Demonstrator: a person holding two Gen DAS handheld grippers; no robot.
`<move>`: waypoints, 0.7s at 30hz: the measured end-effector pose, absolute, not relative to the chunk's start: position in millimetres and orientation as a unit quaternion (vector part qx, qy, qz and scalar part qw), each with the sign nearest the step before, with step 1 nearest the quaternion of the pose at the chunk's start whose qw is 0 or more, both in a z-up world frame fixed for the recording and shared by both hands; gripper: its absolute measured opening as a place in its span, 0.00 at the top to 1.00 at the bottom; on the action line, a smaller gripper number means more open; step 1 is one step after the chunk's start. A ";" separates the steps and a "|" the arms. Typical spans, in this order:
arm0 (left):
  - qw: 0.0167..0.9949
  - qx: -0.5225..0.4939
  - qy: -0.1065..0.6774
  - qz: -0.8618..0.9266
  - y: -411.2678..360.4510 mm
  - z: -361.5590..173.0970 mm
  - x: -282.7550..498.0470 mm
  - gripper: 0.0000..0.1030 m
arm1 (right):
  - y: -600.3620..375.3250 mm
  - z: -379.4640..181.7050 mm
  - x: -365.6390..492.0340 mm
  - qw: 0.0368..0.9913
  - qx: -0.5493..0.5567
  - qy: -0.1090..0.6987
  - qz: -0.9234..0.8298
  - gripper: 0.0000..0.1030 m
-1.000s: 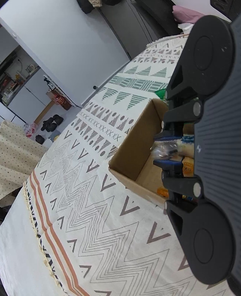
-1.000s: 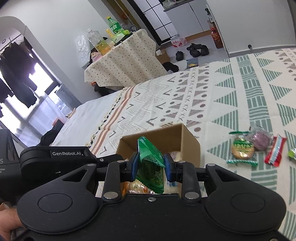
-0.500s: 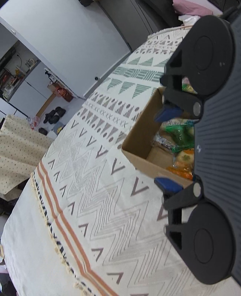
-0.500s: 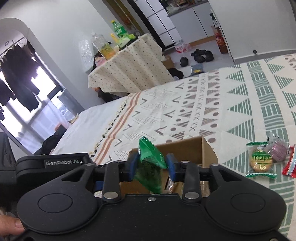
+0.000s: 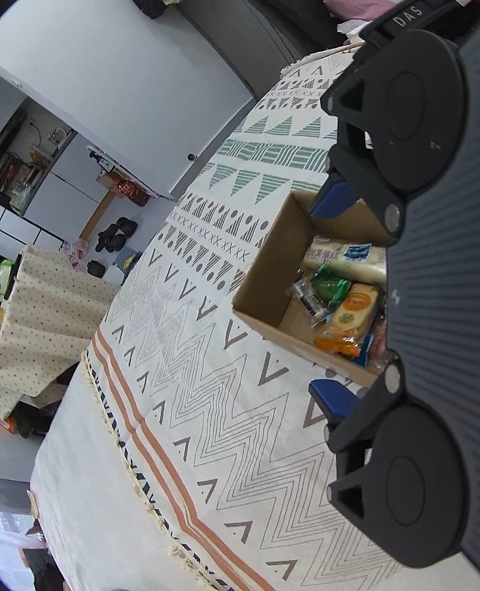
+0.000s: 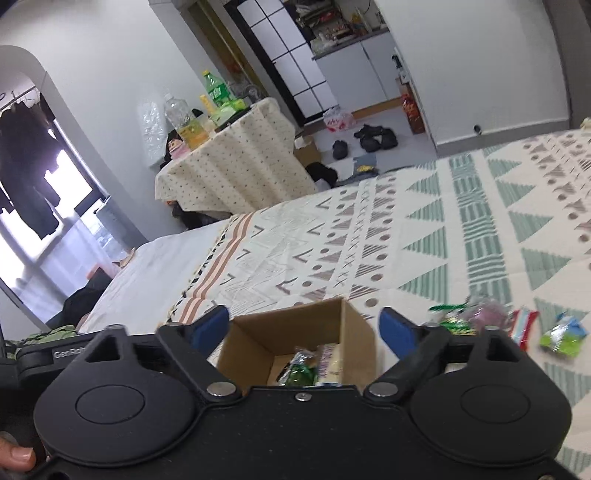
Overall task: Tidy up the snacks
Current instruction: 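Open both grippers over the box, dropping the clear and green packets, then move both grippers back to the snack pile toward the purple and blue packets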
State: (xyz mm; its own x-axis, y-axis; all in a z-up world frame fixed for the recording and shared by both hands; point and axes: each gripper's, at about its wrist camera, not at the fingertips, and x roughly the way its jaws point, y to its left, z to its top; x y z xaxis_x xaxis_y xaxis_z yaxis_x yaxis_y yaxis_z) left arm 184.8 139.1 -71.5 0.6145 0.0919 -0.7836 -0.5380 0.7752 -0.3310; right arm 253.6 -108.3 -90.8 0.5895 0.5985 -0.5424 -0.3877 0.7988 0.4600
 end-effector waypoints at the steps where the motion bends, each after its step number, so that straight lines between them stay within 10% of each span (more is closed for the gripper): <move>1: 0.855 -0.277 0.399 0.183 135.3 -70.3 184.1 0.09 | -112.5 -89.1 253.6 0.879 0.149 0.355 0.282 0.10; 21: 0.871 -0.233 0.394 0.180 64.4 -55.7 181.6 0.05 | -176.9 -72.3 235.5 0.888 0.136 0.346 0.272 0.00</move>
State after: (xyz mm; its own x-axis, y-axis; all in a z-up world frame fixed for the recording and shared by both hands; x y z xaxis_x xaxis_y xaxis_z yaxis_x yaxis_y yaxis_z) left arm 181.6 64.4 -55.7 0.6256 0.1295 -0.7693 -0.4961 0.8271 -0.2641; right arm 235.5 -176.9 -72.3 0.6124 0.5777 -0.5397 -0.3894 0.8145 0.4300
